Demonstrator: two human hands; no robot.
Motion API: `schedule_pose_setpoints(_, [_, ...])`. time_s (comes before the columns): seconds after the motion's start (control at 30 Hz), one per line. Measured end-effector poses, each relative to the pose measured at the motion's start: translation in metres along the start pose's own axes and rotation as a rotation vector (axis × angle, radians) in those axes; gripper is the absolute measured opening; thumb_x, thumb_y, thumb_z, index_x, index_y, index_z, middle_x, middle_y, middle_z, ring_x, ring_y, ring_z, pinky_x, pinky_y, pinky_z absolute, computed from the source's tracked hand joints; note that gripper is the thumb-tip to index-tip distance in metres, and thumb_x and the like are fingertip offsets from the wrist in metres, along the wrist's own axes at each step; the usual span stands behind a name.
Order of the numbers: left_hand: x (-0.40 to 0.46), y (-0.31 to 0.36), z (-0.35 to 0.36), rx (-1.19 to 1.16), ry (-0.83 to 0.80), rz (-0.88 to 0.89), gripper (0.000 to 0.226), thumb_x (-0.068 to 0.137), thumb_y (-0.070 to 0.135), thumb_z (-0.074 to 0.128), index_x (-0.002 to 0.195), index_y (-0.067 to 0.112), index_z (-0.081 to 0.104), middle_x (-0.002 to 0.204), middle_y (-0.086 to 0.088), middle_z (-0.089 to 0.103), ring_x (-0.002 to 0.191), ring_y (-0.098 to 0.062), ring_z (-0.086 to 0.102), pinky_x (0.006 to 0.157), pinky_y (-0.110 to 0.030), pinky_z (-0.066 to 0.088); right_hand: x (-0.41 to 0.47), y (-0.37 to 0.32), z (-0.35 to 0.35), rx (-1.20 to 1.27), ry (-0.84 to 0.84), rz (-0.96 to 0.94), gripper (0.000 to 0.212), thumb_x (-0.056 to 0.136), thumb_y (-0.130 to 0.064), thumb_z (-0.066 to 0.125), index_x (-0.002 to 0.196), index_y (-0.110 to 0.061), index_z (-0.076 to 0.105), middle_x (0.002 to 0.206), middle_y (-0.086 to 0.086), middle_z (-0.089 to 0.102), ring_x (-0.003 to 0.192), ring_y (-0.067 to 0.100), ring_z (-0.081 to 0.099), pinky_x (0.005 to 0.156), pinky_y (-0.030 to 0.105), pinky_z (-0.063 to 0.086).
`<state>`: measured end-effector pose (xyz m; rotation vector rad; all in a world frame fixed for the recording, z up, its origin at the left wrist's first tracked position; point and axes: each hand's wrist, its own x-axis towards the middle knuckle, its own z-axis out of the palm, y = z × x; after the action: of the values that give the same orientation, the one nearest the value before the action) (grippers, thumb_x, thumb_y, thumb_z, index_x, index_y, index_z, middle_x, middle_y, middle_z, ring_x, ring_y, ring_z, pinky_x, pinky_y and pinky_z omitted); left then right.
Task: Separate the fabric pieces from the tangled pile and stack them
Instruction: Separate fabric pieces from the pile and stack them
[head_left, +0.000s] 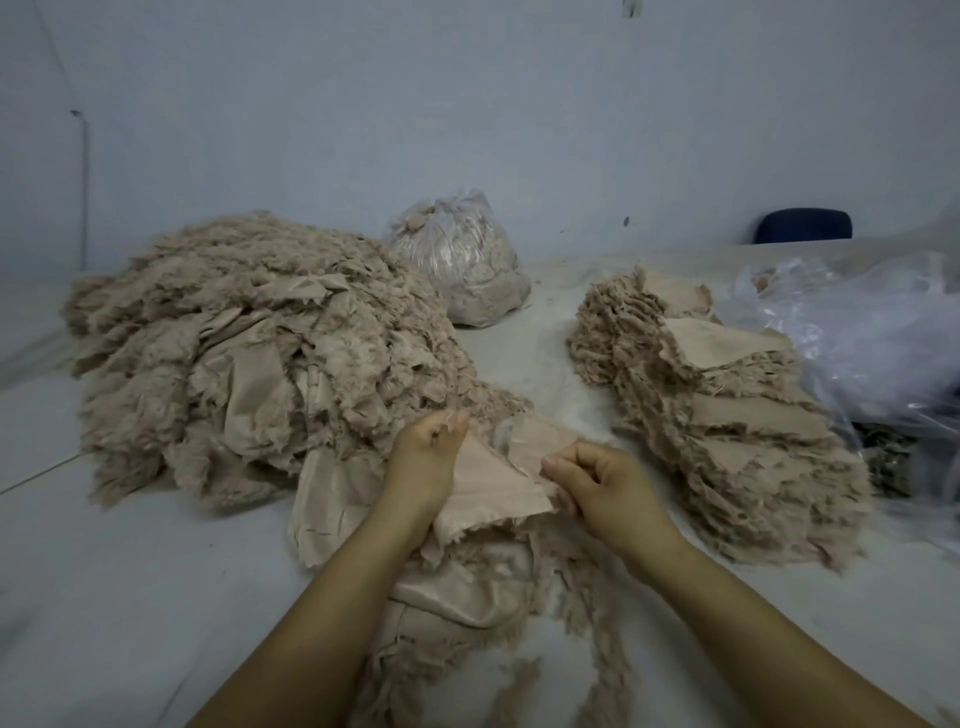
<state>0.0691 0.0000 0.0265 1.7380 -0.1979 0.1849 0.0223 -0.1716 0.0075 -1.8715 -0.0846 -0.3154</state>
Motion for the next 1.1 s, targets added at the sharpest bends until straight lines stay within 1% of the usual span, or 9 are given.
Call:
schedule_pose_setpoints(0.2, [0.008, -0.001, -0.017, -0.083, -0.004, -0.181, 0.024, 0.097, 0.024, 0.050, 0.075, 0.022, 0.060, 0.070, 0.004, 0.054, 0.070, -0.011, 0.049, 0.061, -0.020, 0.042, -0.002, 0.007, -0.031, -0.018, -0.110, 0.136, 0.027, 0.092, -0.012, 0.062, 0.065, -0.009, 0.062, 0.041, -0.006, 0.046, 0.033, 0.001, 0.034, 0.037, 0.012, 0.028])
schedule_pose_setpoints(0.3, [0.006, 0.001, -0.018, -0.126, -0.097, -0.274, 0.019, 0.096, 0.029, 0.052, 0.099, 0.015, 0.065, 0.100, -0.008, 0.067, 0.095, -0.022, 0.061, 0.090, -0.038, 0.048, -0.005, 0.000, -0.038, -0.147, -0.360, 0.216, 0.041, 0.078, -0.044, 0.069, 0.057, -0.010, 0.061, 0.043, -0.003, 0.045, 0.036, 0.006, 0.037, 0.039, 0.015, 0.031])
schedule_pose_setpoints(0.4, [0.000, 0.005, -0.008, -0.145, -0.151, -0.278, 0.024, 0.095, 0.029, 0.053, 0.093, 0.009, 0.066, 0.091, -0.014, 0.068, 0.084, -0.026, 0.064, 0.080, -0.038, 0.050, -0.004, -0.009, -0.022, -0.139, -0.294, 0.138, 0.042, 0.062, -0.060, 0.067, 0.084, -0.025, 0.072, 0.077, -0.006, 0.071, 0.064, 0.006, 0.063, 0.067, 0.019, 0.049])
schedule_pose_setpoints(0.47, [-0.003, 0.007, -0.003, -0.184, -0.175, -0.270, 0.025, 0.095, 0.028, 0.053, 0.092, 0.006, 0.065, 0.086, -0.015, 0.067, 0.078, -0.025, 0.063, 0.075, -0.037, 0.050, -0.003, -0.011, -0.006, 0.040, -0.320, 0.164, 0.039, 0.071, -0.050, 0.072, 0.104, -0.031, 0.065, 0.083, -0.008, 0.072, 0.054, 0.010, 0.062, 0.053, 0.021, 0.051])
schedule_pose_setpoints(0.57, [-0.005, 0.008, 0.000, -0.153, -0.163, -0.233, 0.025, 0.096, 0.026, 0.051, 0.084, 0.007, 0.063, 0.080, -0.013, 0.064, 0.077, -0.024, 0.059, 0.069, -0.032, 0.047, 0.001, -0.010, 0.008, 0.189, -0.236, 0.141, 0.005, 0.088, -0.017, 0.067, 0.084, -0.014, 0.066, 0.048, 0.004, 0.059, 0.033, 0.011, 0.045, 0.035, 0.018, 0.037])
schedule_pose_setpoints(0.73, [0.005, 0.002, -0.011, -0.196, 0.002, -0.313, 0.022, 0.097, 0.029, 0.050, 0.091, 0.014, 0.065, 0.094, -0.008, 0.069, 0.090, -0.024, 0.064, 0.080, -0.035, 0.052, 0.008, -0.002, -0.002, 0.297, 0.150, 0.215, 0.024, 0.094, -0.004, 0.057, 0.069, -0.004, 0.057, 0.042, 0.000, 0.052, 0.035, 0.010, 0.043, 0.034, 0.017, 0.033])
schedule_pose_setpoints(0.87, [0.006, 0.004, 0.000, -0.483, 0.077, -0.393, 0.022, 0.099, 0.020, 0.047, 0.090, 0.008, 0.063, 0.083, -0.010, 0.069, 0.073, -0.020, 0.066, 0.070, -0.032, 0.054, 0.000, -0.007, 0.003, 0.458, -0.170, 0.475, 0.040, 0.089, -0.040, 0.058, 0.073, -0.004, 0.065, 0.053, 0.005, 0.061, 0.044, 0.015, 0.055, 0.036, 0.018, 0.040])
schedule_pose_setpoints(0.97, [0.001, 0.006, 0.010, -0.666, 0.017, -0.353, 0.022, 0.098, 0.011, 0.045, 0.087, 0.004, 0.063, 0.080, -0.013, 0.070, 0.067, -0.017, 0.069, 0.059, -0.029, 0.058, -0.006, -0.013, 0.016, 0.641, -0.327, 0.484, 0.048, 0.077, -0.048, 0.067, 0.094, -0.003, 0.072, 0.089, 0.015, 0.073, 0.078, 0.023, 0.071, 0.066, 0.031, 0.059])
schedule_pose_setpoints(1.1, [-0.004, 0.005, 0.013, -0.736, -0.157, -0.431, 0.015, 0.093, 0.008, 0.051, 0.090, 0.001, 0.063, 0.074, -0.012, 0.070, 0.066, -0.022, 0.069, 0.055, -0.031, 0.058, 0.006, -0.012, 0.016, 0.822, 0.099, 0.363, 0.023, 0.089, -0.019, 0.061, 0.104, -0.001, 0.065, 0.091, 0.015, 0.072, 0.076, 0.021, 0.071, 0.063, 0.029, 0.057])
